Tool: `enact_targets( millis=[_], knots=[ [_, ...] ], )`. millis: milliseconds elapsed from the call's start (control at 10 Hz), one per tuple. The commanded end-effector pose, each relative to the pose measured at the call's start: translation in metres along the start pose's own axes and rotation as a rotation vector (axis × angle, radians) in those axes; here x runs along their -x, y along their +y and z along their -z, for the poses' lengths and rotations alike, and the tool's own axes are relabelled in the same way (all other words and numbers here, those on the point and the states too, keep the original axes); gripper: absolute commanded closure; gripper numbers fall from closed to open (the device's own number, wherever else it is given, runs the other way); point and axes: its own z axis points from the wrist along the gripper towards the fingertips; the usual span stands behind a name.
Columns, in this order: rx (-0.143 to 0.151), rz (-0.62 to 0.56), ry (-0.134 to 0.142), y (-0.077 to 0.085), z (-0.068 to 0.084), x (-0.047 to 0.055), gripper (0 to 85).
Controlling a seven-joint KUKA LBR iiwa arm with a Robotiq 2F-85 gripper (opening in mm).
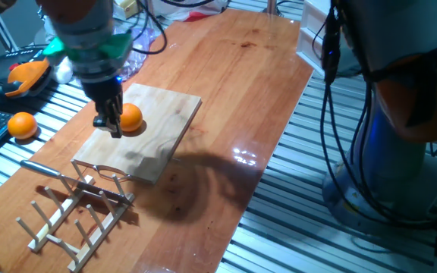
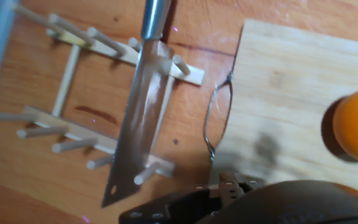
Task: Chop the orange
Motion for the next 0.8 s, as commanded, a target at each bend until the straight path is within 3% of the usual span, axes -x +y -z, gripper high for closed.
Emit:
enact_targets(
  millis=[0, 100, 500, 700],
  knots=[
    [0.012, -0.048, 0.0, 0.0002, 0.0001, 0.0002, 85.0],
    [-0.009, -0.048, -0.004, 0.0002, 0.0001, 0.0002, 85.0],
    [-0.005, -0.088, 0.031, 0.0002, 0.0001, 0.0002, 85.0],
    [0.031, -0.121, 0.031, 0.0002, 0.0001, 0.0002, 85.0]
  ],
)
